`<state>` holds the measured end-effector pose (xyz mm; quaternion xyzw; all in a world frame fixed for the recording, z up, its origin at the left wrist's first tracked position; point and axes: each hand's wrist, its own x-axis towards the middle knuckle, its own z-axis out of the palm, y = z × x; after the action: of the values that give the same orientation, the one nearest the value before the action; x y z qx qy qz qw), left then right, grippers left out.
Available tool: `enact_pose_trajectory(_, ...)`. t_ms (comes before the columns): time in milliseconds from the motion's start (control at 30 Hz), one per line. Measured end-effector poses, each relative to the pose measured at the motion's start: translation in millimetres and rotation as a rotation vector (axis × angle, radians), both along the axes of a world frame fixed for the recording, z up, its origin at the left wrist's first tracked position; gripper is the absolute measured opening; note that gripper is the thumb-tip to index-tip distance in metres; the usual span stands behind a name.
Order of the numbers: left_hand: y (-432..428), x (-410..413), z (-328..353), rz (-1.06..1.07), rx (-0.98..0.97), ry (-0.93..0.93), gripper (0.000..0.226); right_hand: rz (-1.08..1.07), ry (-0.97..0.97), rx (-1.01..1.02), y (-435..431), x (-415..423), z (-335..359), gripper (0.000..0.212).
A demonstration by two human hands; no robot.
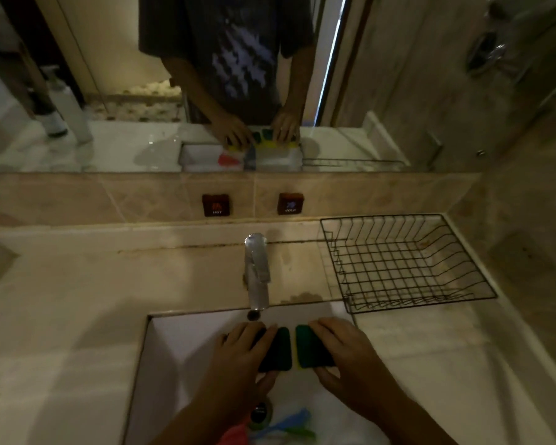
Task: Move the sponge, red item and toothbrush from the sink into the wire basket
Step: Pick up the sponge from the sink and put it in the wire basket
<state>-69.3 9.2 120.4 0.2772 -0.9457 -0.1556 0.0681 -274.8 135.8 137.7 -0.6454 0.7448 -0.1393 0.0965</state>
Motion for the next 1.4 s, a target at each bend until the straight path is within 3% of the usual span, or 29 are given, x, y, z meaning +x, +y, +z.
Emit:
enact_pose_trajectory(500, 18, -145, 44, -0.007, -0.043, 0.098, 0.069, -0.043, -0.012, -0.098, 17, -138, 46, 0.069)
enact_pose_trajectory(900, -24, -268, 10, -0.048, -0.048, -0.066, 0.071, -0.139, -0.223, 0.009, -21, -255, -1, 0.066)
enact_pose_trajectory(1100, -51, -326, -20, -0.048, -0.067, -0.147, 0.056, -0.11, -0.178, 0.077, -59, -314, -32, 0.054)
enact_pose_trajectory(1233, -65, -349, -36, -0.008, -0.147, -0.201, 0.061, -0.061, -0.125, 0.096, -81, -335, -50, 0.062)
enact_pose_trajectory(1400, -81, -362, -46, 0.03, -0.178, -0.22, 0.061, 0.021, 0.011, -0.029, -97, -351, -64, 0.068)
